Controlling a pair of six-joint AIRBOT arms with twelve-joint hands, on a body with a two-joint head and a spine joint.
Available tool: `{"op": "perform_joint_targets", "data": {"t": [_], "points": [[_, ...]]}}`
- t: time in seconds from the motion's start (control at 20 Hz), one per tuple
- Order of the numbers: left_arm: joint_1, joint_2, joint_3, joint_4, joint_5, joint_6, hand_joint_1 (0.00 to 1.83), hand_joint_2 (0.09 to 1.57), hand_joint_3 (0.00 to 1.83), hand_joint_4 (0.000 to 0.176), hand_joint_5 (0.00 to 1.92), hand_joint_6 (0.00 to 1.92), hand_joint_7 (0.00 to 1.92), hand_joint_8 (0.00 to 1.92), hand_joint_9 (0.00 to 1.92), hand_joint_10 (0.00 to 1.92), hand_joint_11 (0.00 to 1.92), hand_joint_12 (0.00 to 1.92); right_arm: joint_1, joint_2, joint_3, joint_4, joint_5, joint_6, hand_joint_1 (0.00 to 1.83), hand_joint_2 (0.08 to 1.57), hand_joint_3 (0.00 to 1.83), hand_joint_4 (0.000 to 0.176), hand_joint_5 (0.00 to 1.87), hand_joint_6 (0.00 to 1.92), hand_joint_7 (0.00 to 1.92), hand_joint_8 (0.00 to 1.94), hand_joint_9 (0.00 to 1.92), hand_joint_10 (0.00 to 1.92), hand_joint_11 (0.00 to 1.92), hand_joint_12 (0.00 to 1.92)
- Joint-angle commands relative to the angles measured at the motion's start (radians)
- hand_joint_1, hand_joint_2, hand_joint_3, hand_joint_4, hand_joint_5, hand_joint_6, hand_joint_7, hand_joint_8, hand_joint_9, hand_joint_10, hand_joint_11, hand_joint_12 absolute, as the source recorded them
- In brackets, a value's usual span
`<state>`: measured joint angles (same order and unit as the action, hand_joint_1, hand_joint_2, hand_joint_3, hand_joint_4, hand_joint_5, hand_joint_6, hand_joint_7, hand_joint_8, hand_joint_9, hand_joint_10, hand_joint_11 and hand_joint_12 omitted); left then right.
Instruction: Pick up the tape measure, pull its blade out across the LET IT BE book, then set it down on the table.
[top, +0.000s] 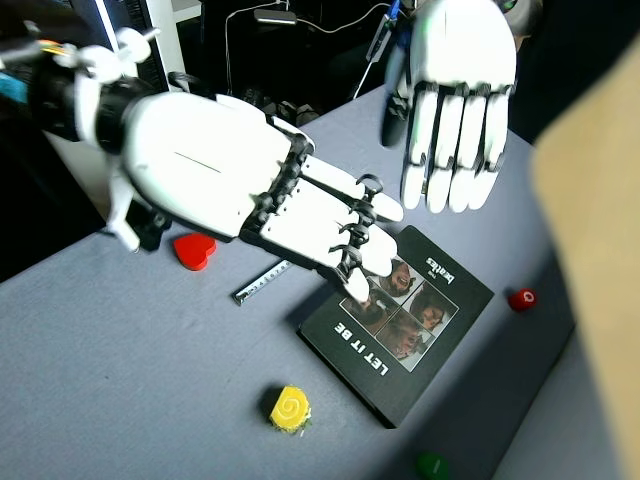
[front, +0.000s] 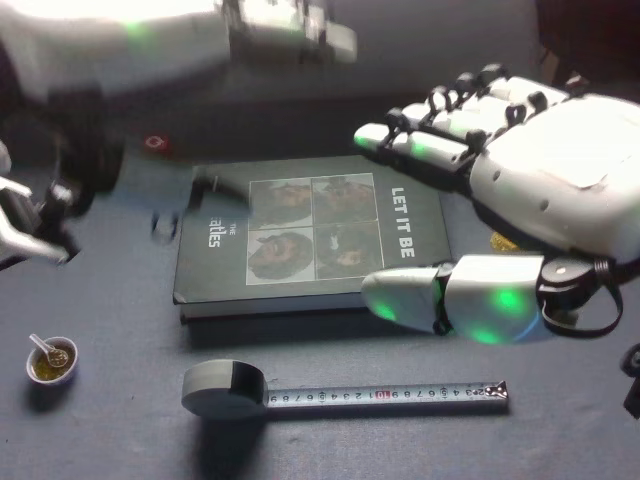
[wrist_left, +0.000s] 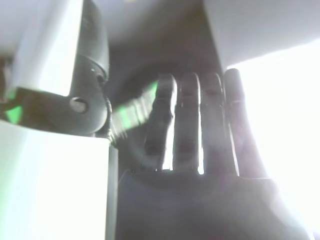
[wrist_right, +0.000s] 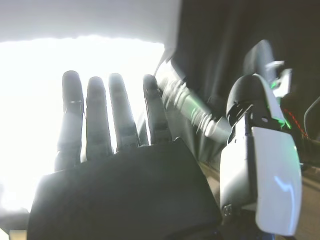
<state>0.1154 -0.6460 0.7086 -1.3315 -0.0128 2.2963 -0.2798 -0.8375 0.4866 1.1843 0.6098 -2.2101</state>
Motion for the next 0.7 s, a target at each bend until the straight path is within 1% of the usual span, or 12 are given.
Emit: {"op": "perform_joint_targets", "data": {"t": [0.0,0.05,0.15,0.2,0.25,0.3,0.4,0.45,0.5,0.55,0.6,0.65], "points": [[-0.006,0.007,-0.004,-0.124,-0.140,0.102,1.13,0.94,0.00,0.000,0.25,0.01,0.26,0.01,0.22,0.01,0.03,0.60,0.002,0.012,-0.001,-0.070,0.064,0.049,0.00,1.06,0.00,0.124,0.06,0.00,0.11,0.00,0.07,0.00,0.00,0.66],[0.000,0.008,-0.010,-0.199,-0.165,0.143,1.11,0.95,0.00,0.000,0.23,0.00,0.23,0.00,0.22,0.00,0.03,0.60,-0.016,0.014,-0.002,-0.095,0.066,0.114,0.00,1.06,0.00,0.123,0.06,0.00,0.11,0.00,0.07,0.00,0.00,0.66],[0.032,0.008,-0.011,-0.281,-0.171,0.153,1.10,0.95,0.00,0.000,0.24,0.01,0.23,0.00,0.21,0.00,0.02,0.59,-0.030,0.019,-0.012,-0.111,0.067,0.127,0.00,1.06,0.00,0.124,0.06,0.00,0.11,0.00,0.07,0.00,0.00,0.66],[0.069,0.009,-0.012,-0.351,-0.173,0.171,1.12,0.94,0.00,0.000,0.25,0.01,0.24,0.01,0.21,0.00,0.02,0.60,-0.041,0.020,-0.018,-0.111,0.078,0.129,0.00,1.06,0.00,0.123,0.08,0.01,0.12,0.01,0.07,0.00,0.00,0.66],[0.097,0.010,-0.016,-0.387,-0.178,0.178,1.12,0.94,0.00,0.000,0.26,0.01,0.25,0.01,0.22,0.00,0.02,0.60,-0.052,0.021,-0.021,-0.112,0.095,0.136,0.00,1.06,0.00,0.123,0.08,0.01,0.13,0.01,0.08,0.00,0.00,0.66],[0.126,0.013,-0.020,-0.446,-0.175,0.197,1.12,0.94,0.00,0.000,0.26,0.01,0.25,0.01,0.22,0.00,0.03,0.60,-0.060,0.023,-0.026,-0.112,0.121,0.148,0.00,1.06,0.00,0.121,0.08,0.01,0.13,0.01,0.08,0.00,0.00,0.66],[0.172,0.023,-0.033,-0.492,-0.170,0.226,1.13,0.94,0.00,0.000,0.24,0.00,0.24,0.00,0.22,0.00,0.03,0.60,-0.067,0.029,-0.029,-0.117,0.156,0.159,0.00,1.07,0.00,0.121,0.07,0.00,0.12,0.00,0.08,0.00,0.00,0.66],[0.190,0.024,-0.036,-0.571,-0.165,0.284,1.14,0.95,0.00,0.000,0.23,0.00,0.24,0.00,0.22,0.00,0.03,0.60,-0.067,0.033,-0.031,-0.116,0.165,0.157,0.00,1.07,0.00,0.121,0.07,0.00,0.12,0.00,0.08,0.00,0.00,0.66],[0.201,0.024,-0.038,-0.655,-0.160,0.377,1.13,0.96,0.01,0.000,0.23,0.00,0.24,0.00,0.22,0.00,0.03,0.60,-0.066,0.037,-0.034,-0.108,0.165,0.159,0.00,1.07,0.00,0.121,0.07,0.00,0.13,0.00,0.07,0.00,0.00,0.64],[0.208,0.025,-0.041,-0.749,-0.151,0.488,1.12,0.97,0.01,0.000,0.24,0.00,0.24,0.00,0.22,0.00,0.03,0.60,-0.065,0.049,-0.044,-0.083,0.158,0.174,0.00,1.07,0.00,0.120,0.08,0.01,0.14,0.01,0.08,0.00,0.00,0.64],[0.207,0.026,-0.044,-0.803,-0.151,0.557,1.12,0.97,0.01,0.000,0.24,0.00,0.24,0.00,0.22,0.00,0.03,0.60,-0.068,0.057,-0.052,-0.080,0.159,0.199,0.00,1.07,0.00,0.120,0.08,0.01,0.14,0.01,0.09,0.01,0.00,0.64],[0.204,0.026,-0.050,-0.846,-0.168,0.607,1.11,0.98,0.01,0.000,0.24,0.00,0.24,0.00,0.22,0.00,0.03,0.60,-0.069,0.059,-0.056,-0.090,0.174,0.209,0.00,1.07,0.00,0.120,0.09,0.01,0.15,0.01,0.10,0.01,0.00,0.66]]}}
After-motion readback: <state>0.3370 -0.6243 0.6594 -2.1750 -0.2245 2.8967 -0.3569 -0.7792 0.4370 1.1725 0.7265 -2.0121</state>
